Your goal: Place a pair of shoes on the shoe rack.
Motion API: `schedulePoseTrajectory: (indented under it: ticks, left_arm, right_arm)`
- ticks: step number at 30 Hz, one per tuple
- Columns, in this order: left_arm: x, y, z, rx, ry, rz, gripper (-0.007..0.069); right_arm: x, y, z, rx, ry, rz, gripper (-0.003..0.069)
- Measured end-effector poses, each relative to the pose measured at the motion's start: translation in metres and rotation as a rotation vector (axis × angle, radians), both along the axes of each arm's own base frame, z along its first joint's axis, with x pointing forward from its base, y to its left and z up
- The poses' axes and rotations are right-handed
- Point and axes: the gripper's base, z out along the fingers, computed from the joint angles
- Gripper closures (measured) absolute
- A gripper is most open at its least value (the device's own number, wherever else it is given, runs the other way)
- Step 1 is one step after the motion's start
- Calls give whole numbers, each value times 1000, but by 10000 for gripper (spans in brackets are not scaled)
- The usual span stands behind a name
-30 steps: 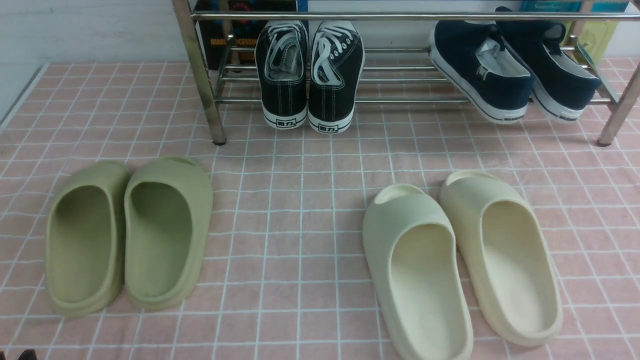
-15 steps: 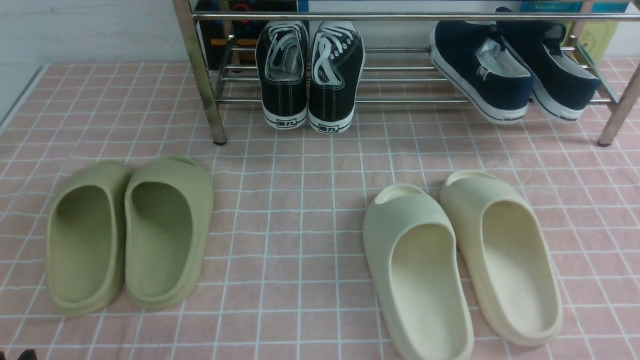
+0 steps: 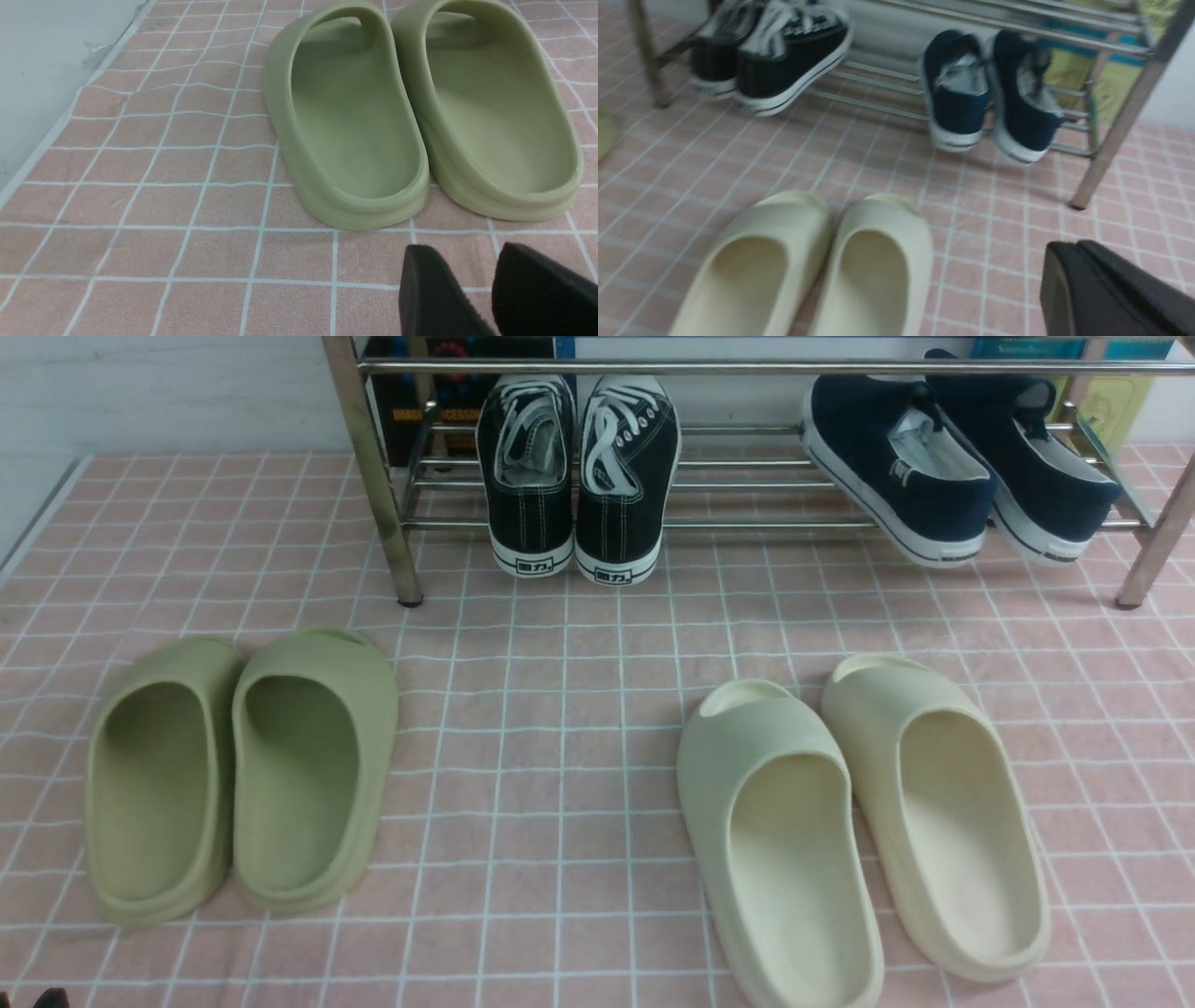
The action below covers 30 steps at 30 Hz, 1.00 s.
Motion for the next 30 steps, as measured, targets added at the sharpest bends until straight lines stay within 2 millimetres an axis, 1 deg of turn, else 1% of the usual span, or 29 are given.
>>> schedulePoseTrajectory:
  ticks: [1, 2, 3, 4, 5, 7, 9, 12, 14, 19, 30]
  left_arm:
    - [0, 0, 0, 0, 0, 0, 386]
    - [0, 0, 0, 0, 0, 0, 386]
    - [0, 0, 0, 0, 0, 0, 386]
    - [0, 0, 0, 1, 0, 0, 386]
    - [0, 0, 0, 1, 0, 0, 386]
    - [0, 0, 0, 1, 0, 0, 386]
    - [0, 0, 0, 1, 0, 0, 386]
    - [0, 0, 0, 2, 0, 0, 386]
    - [0, 0, 0, 2, 0, 0, 386]
    - [0, 0, 0, 2, 0, 0, 386]
    - [0, 0, 0, 2, 0, 0, 386]
  right_arm:
    - [-2, -3, -7, 9, -51, -38, 678]
    - [2, -7, -31, 28, -66, -98, 678]
    - [2, -7, -34, 34, -72, -106, 678]
    - [2, -10, -51, 40, -96, -151, 678]
    - [0, -14, -73, 51, -121, -204, 678]
    - [-4, -17, -98, 64, -144, -255, 678]
    - [-6, -19, -121, 90, -136, -288, 678]
    - [-6, -20, -154, 139, -66, -308, 678]
    - [-5, -19, -161, 149, -25, -294, 678]
    - [-6, -15, -166, 125, 35, -215, 678]
    - [-7, -14, -169, 97, 85, -202, 678]
